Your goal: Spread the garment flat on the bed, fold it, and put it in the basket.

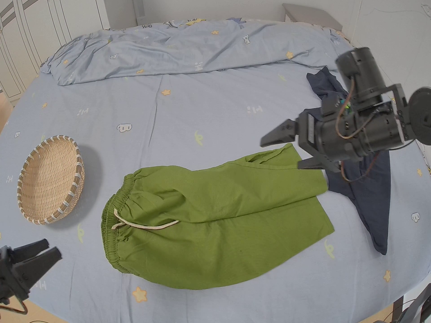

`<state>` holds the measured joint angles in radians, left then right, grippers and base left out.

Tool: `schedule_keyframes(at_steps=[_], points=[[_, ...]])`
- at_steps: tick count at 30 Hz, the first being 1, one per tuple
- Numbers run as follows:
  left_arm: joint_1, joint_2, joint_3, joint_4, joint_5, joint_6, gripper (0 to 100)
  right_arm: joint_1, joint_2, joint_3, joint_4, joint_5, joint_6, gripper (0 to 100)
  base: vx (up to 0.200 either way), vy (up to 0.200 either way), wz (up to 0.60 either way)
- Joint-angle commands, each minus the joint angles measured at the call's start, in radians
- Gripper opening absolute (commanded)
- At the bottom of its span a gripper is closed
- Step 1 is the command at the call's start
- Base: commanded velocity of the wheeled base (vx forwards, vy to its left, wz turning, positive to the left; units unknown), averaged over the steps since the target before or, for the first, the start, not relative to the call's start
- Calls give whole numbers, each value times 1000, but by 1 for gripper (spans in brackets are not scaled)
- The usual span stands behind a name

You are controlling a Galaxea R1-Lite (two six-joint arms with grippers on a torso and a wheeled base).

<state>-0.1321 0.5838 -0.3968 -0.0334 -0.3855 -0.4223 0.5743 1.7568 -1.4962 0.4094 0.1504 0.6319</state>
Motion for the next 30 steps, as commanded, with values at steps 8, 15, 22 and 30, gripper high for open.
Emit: schedule_keyframes(at_steps=[8,15,22,30], points=[[9,689,259,-339,-136,39,100,-326,-254,432,-161,139,-155,100,0,0,0],[95,688,311,-347,-214,137,100,-346,-278,442,-181,141,-161,100,0,0,0],[143,697,349,-430,-225,258,100,-343,-278,450,-181,141,-163,100,0,0,0],[180,835,377,-516,-254,534,100,-346,-293,453,-188,141,-159,100,0,0,0]])
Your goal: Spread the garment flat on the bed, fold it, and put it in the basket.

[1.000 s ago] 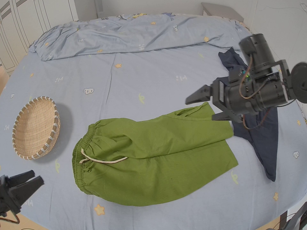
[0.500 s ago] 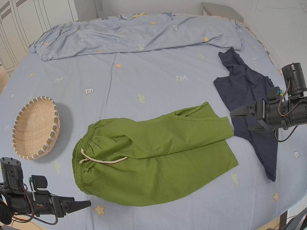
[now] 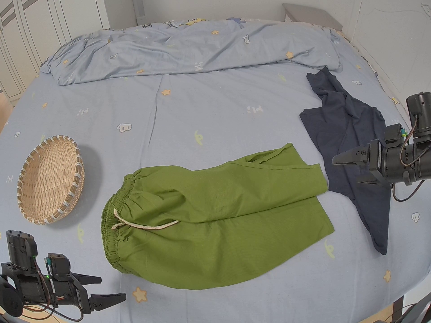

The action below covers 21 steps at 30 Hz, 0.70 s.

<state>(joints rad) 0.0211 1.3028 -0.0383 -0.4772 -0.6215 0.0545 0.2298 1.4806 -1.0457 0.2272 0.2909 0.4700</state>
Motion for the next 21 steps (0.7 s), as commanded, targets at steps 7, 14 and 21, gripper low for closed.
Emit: schedule_keyframes(at_steps=[7,14,21], points=[[25,316,35,-288,-17,62,100,5,-36,13,-17,1,4,100,0,0,0],[16,429,37,-439,-20,61,100,3,-34,38,-54,1,1,100,0,0,0],[2,429,37,-514,-50,54,100,2,-25,49,-63,1,-1,100,0,0,0]])
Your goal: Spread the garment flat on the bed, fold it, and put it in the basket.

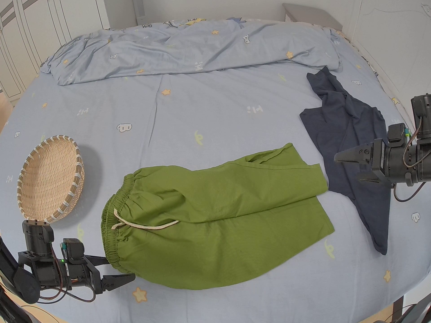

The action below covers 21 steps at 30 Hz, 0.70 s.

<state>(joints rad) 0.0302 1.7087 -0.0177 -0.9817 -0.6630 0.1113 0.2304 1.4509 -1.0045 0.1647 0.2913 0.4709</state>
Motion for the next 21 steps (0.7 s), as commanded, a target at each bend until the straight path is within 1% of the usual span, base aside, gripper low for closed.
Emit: schedule_keyframes(at_steps=[1,11,21], points=[[-7,22,16,-9,-12,-2,100,1,5,7,-1,0,-1,100,0,0,0],[-44,22,16,-18,-18,-2,100,0,5,10,-1,-1,-1,100,0,0,0],[-46,72,18,-112,-18,-4,100,-2,5,14,-1,-1,-1,100,0,0,0]])
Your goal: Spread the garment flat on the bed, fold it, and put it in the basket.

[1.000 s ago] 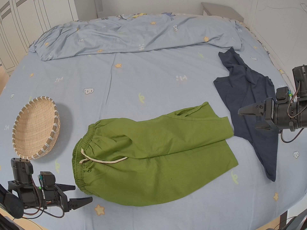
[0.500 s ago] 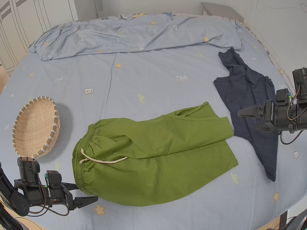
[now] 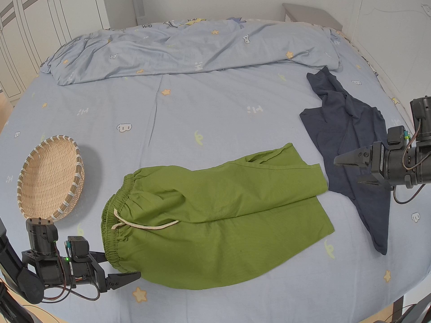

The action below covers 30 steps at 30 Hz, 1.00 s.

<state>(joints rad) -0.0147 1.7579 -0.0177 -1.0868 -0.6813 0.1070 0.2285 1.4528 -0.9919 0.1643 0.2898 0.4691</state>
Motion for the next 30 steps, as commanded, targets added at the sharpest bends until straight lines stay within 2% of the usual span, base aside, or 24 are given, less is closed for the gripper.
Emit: schedule_keyframes(at_steps=[1,12,16,21,22,25,27,30], points=[[1,25,16,-8,0,0,0,0,3,1,0,0,0,100,0,0,0],[7,17,18,2,-3,-1,0,-1,5,2,0,0,0,100,0,0,0],[27,-15,18,30,-44,-1,0,-1,5,2,0,0,0,100,0,0,0],[84,-64,8,140,-89,-13,0,0,5,9,1,-1,0,100,0,0,0],[117,-72,-15,223,-95,-43,0,0,5,22,3,0,-1,100,0,0,0],[186,-74,-70,327,-103,-124,0,0,14,39,3,0,-9,100,0,0,0],[208,-74,-88,364,-112,-136,0,-1,24,47,3,0,-18,100,0,0,0],[265,-113,-156,527,-149,-148,0,-28,57,88,3,35,-76,100,0,0,0]])
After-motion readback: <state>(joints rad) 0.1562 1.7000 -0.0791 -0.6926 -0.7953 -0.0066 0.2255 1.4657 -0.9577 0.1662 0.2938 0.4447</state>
